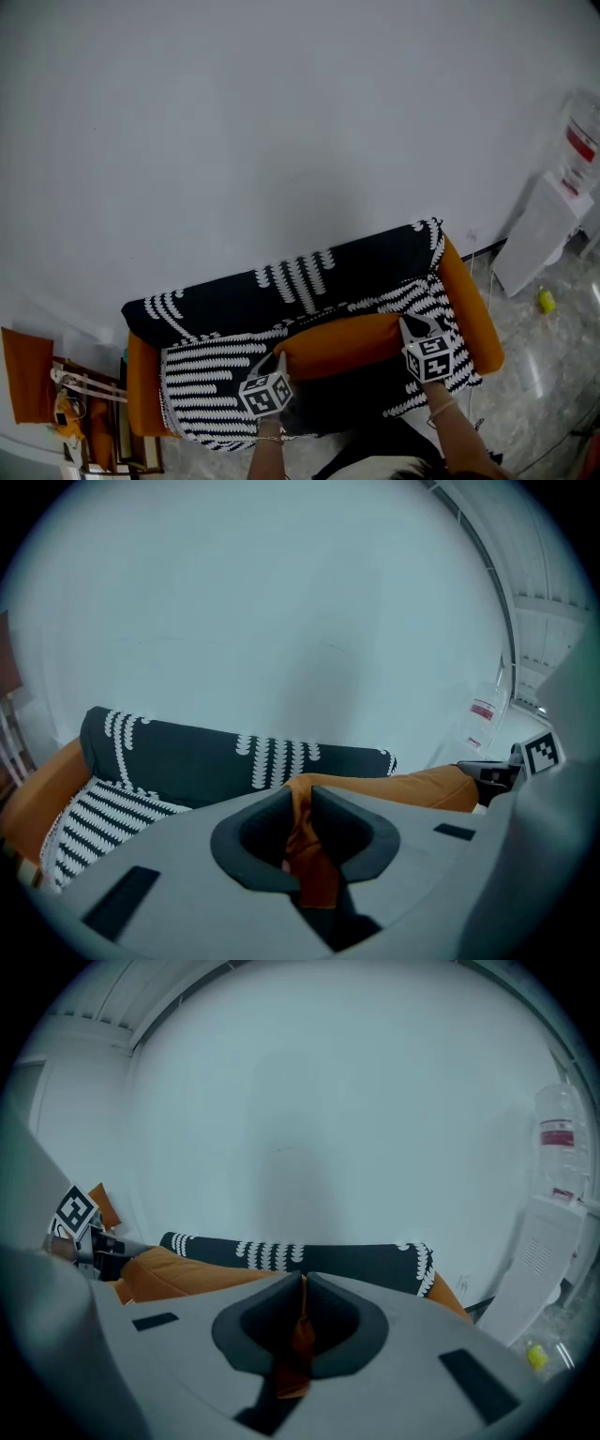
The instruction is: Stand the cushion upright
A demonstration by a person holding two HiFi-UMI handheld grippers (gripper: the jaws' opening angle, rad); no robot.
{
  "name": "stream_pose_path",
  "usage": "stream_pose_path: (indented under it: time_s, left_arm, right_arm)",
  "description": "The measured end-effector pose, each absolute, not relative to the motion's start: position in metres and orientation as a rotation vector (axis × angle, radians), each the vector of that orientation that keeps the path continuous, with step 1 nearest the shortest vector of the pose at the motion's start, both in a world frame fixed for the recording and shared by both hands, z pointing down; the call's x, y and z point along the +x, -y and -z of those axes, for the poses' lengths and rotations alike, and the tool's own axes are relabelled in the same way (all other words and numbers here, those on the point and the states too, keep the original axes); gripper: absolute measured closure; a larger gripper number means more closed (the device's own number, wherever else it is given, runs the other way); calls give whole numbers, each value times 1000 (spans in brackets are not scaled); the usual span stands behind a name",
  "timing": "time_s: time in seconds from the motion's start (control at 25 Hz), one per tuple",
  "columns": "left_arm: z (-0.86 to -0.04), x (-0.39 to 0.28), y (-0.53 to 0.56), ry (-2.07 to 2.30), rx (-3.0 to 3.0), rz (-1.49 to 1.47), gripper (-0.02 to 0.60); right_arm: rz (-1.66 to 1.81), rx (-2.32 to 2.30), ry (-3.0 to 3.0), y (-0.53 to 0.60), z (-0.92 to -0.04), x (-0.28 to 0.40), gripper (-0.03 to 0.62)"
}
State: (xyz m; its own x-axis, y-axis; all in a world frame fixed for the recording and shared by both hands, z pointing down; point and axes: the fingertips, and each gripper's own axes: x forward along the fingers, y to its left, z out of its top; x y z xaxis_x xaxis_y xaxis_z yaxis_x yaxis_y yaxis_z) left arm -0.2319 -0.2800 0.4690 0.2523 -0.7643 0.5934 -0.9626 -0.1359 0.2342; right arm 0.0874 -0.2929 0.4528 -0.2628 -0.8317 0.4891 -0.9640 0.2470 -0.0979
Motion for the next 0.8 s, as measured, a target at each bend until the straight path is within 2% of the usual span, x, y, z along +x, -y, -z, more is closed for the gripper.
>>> stream_pose_path:
  time_s: [0.8]
  left_arm:
    - [-447, -230, 381, 1701, 1891, -401, 499]
  right_arm:
    - [-427, 1532, 2320, 404, -427, 91, 572]
